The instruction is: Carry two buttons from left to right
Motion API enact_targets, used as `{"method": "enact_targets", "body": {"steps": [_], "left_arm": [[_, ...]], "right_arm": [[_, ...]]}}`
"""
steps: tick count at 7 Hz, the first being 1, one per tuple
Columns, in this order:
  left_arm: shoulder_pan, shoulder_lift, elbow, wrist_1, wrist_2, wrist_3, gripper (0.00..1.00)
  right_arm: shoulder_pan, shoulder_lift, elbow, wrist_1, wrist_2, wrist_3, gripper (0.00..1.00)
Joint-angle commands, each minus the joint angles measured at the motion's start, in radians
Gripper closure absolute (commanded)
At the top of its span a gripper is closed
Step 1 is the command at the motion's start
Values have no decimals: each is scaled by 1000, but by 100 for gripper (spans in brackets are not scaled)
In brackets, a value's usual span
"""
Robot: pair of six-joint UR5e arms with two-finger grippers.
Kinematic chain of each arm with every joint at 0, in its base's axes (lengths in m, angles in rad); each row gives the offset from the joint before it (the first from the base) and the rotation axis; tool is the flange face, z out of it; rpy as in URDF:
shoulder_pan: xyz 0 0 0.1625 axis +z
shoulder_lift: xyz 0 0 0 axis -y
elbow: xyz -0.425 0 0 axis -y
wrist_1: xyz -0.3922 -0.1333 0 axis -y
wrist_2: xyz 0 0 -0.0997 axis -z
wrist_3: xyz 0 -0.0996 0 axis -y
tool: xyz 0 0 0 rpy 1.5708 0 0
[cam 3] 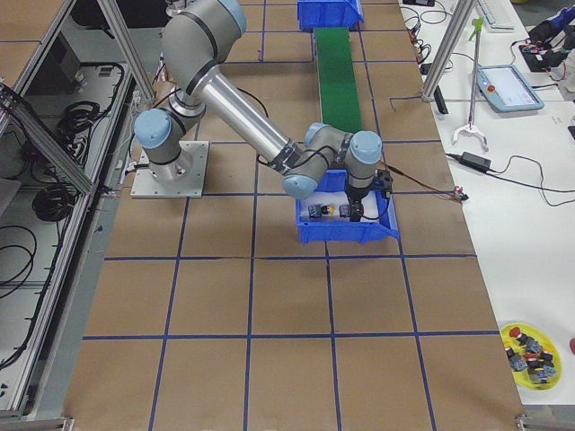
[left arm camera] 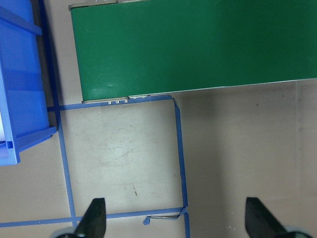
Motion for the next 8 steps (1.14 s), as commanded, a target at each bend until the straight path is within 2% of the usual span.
{"method": "enact_targets", "body": {"steps": [1, 3, 4, 7, 8], "left_arm": [[0, 0, 0, 0, 0, 1, 0], [0, 0, 0, 0, 0, 0, 0], [0, 0, 0, 0, 0, 0, 0], [0, 0, 0, 0, 0, 0, 0], [0, 0, 0, 2, 0, 0, 0]], "right_arm": [[2, -91, -5, 35, 0, 10, 0], [10, -197, -28, 226, -23, 89, 0], [54, -245, -31, 301, -35, 152, 0], [311, -405, -29, 456, -28, 414, 0], [403, -435, -29, 466, -34, 546, 0]]}}
